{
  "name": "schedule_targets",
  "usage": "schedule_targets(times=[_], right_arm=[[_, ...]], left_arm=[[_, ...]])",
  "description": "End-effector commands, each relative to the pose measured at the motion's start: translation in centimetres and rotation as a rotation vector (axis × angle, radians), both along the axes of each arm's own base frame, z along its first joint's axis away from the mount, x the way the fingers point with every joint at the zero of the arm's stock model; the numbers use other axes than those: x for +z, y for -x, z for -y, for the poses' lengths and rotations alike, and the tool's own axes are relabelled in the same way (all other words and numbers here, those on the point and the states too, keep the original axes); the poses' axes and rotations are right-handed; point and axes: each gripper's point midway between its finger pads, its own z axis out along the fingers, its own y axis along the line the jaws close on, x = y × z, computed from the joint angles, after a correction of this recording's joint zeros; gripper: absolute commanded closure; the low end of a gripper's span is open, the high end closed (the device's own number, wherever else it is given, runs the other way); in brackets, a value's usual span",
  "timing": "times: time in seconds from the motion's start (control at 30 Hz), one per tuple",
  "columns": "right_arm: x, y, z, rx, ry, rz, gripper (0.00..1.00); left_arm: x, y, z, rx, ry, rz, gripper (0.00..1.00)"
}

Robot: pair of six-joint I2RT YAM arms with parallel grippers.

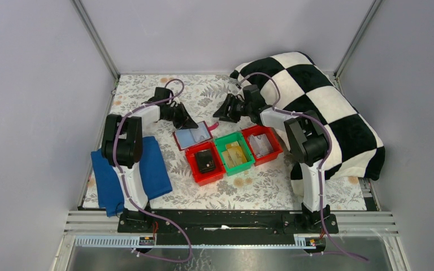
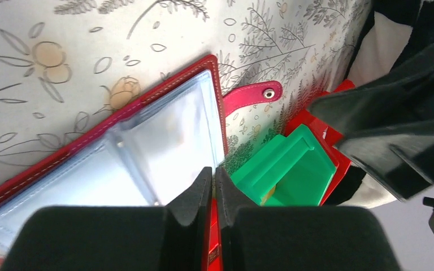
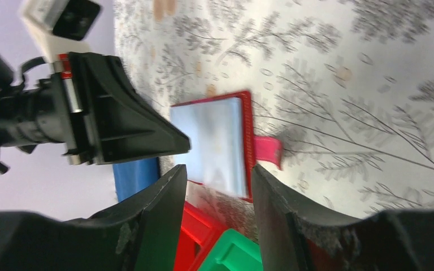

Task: Take the credit cards out of the card holder
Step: Remove the credit card from the card holder.

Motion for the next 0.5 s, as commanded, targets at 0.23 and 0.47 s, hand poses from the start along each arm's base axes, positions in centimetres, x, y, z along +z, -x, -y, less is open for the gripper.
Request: schedule_targets(times=[0.23, 0.47], right_arm=[[4.1, 1.9, -7.3, 0.198, -0.055, 0.095, 0.47], [1.2, 2.2, -8.4, 0.229, -0.005, 0.043, 0.47]], left_arm=[[2.2, 1.3, -5.0, 0.066, -0.066, 0.056, 0.92], [1.2, 3.2, -6.5, 0.114, -0.153, 0.023, 0.89]])
